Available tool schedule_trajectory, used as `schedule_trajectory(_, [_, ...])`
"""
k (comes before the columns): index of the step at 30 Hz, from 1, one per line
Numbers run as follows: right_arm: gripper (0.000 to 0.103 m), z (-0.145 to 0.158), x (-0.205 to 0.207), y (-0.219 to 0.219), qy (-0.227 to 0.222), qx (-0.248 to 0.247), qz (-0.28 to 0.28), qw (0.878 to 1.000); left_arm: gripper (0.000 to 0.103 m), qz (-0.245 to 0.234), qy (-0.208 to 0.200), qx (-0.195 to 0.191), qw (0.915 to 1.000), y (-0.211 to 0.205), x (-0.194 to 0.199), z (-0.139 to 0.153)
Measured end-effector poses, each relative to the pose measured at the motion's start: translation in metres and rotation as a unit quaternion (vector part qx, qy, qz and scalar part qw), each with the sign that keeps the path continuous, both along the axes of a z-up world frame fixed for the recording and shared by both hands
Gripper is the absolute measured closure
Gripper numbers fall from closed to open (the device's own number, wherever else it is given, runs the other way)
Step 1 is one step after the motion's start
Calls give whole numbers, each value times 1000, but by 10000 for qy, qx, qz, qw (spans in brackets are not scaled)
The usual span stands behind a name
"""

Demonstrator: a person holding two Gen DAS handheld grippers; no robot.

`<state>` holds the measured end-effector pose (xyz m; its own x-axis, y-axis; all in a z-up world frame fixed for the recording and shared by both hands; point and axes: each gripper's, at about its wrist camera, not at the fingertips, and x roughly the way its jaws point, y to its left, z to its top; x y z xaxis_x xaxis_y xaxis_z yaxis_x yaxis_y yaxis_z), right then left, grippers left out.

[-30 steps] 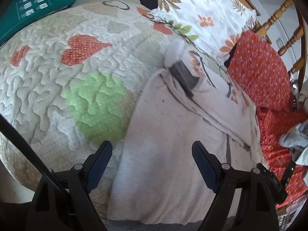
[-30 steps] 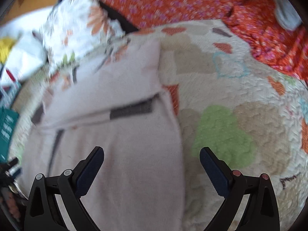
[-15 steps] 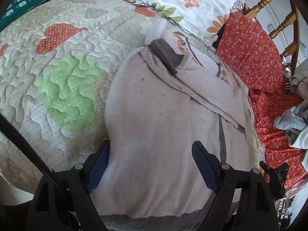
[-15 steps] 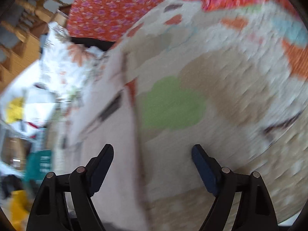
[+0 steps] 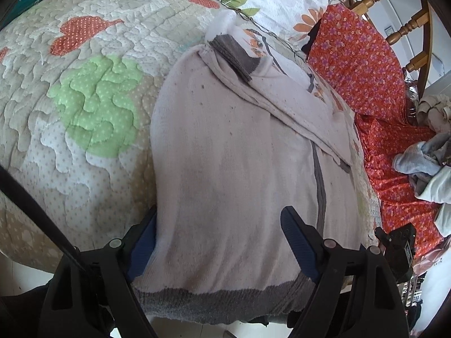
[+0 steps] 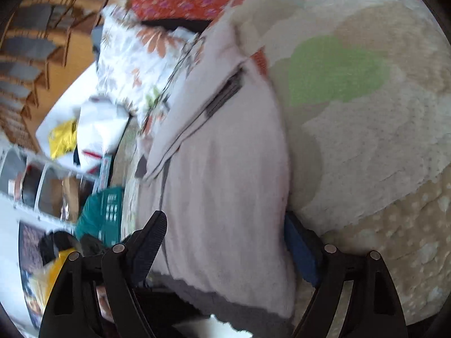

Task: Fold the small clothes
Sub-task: 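Roll the right tool and lower both tools onto the grey ribbed hem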

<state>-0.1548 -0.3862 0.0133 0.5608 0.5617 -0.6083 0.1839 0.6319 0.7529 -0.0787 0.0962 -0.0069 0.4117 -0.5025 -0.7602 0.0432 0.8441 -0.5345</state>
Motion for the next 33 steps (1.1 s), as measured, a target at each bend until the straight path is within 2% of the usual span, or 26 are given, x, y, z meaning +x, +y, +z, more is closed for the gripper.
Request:
schedule_trajectory(2, [16, -3, -3, 9, 1, 84, 127, 9999, 20, -43, 39, -52, 10000, 0, -4, -2])
schedule_trajectory(6, [16, -4, -6, 21, -40, 95, 316, 9994, 38, 69, 41, -9, 10000, 4, -11, -3])
schedule_trajectory(8, [16, -8, -9, 24, -15, 260, 395, 9989, 38, 123, 75, -117, 9998, 8, -13, -5])
schedule_trajectory(10, [16, -10, -12, 27, -28, 202, 425, 9989, 38, 151, 101, -201, 9996, 10, -14, -6])
schedule_trajectory(21, [16, -17, -22, 41, 31, 338, 693, 9970, 34, 98, 96, -119, 9998, 2, -22, -8])
schedule_trajectory(25, [16, -17, -21, 43, 42, 403, 687, 9968, 34, 302, 219, -560, 9977, 15, -23, -12])
schedule_trajectory(29, [16, -18, -22, 43, 42, 418, 684, 9968, 34, 641, 416, -1242, 9893, 34, -26, -20])
schedule_trajectory(31, [16, -18, -22, 43, 44, 411, 688, 9968, 34, 683, 451, -1363, 9873, 37, -27, -23])
schedule_trajectory(33, [16, -19, -21, 43, 47, 384, 703, 9968, 34, 624, 439, -1296, 9886, 35, -28, -23])
